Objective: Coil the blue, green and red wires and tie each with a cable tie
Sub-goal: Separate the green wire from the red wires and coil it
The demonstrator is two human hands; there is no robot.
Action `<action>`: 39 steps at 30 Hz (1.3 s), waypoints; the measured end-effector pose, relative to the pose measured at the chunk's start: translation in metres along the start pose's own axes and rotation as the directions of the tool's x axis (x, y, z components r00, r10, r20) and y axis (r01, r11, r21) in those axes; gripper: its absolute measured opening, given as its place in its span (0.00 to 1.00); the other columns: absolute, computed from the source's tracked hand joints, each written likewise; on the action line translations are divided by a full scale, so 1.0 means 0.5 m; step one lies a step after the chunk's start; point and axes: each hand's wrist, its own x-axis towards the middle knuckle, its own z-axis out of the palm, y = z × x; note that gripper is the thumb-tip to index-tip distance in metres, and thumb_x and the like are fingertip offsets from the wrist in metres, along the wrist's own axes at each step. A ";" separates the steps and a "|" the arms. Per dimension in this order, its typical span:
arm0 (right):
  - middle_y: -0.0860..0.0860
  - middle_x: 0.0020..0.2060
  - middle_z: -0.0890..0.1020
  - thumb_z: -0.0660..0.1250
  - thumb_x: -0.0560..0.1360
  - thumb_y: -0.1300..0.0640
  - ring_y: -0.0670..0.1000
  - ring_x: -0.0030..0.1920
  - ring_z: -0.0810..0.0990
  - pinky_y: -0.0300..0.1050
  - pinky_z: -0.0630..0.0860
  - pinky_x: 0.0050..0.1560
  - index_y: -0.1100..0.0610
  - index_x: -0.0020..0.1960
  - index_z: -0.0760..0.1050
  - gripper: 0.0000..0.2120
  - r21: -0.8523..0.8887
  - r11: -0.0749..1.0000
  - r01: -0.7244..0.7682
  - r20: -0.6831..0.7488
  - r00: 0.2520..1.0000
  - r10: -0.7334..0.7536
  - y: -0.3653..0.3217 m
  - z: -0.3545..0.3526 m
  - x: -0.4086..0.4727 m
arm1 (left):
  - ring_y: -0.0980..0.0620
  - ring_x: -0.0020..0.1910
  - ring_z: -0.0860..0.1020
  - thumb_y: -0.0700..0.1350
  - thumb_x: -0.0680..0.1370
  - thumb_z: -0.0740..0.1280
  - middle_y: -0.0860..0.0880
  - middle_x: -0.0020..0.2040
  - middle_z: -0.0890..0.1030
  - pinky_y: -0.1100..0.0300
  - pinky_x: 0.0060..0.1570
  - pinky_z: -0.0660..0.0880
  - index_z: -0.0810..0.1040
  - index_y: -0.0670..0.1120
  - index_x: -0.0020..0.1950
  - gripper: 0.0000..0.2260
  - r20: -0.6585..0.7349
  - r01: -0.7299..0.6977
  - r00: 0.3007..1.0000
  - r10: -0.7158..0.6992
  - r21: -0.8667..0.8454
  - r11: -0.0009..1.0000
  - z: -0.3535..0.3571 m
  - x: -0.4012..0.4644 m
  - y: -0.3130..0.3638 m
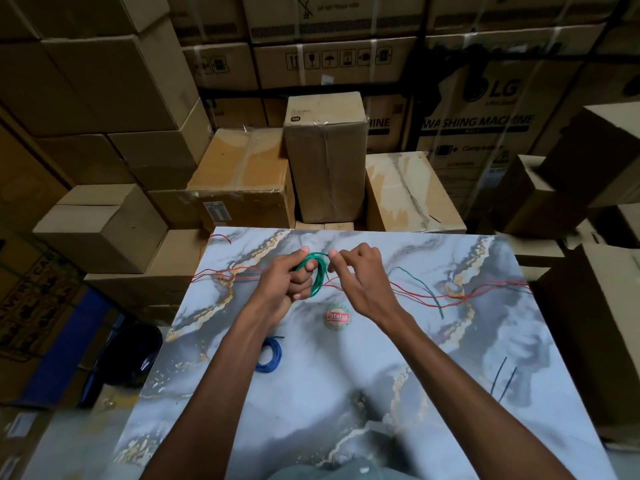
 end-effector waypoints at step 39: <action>0.48 0.34 0.85 0.69 0.71 0.58 0.47 0.29 0.77 0.34 0.70 0.33 0.54 0.43 0.86 0.07 0.036 0.947 0.319 0.217 0.923 -0.319 -0.081 -0.048 -0.034 | 0.56 0.35 0.80 0.46 0.86 0.56 0.49 0.39 0.83 0.64 0.38 0.77 0.80 0.41 0.57 0.15 -0.283 -0.258 0.873 0.397 0.422 0.869 -0.039 0.037 -0.105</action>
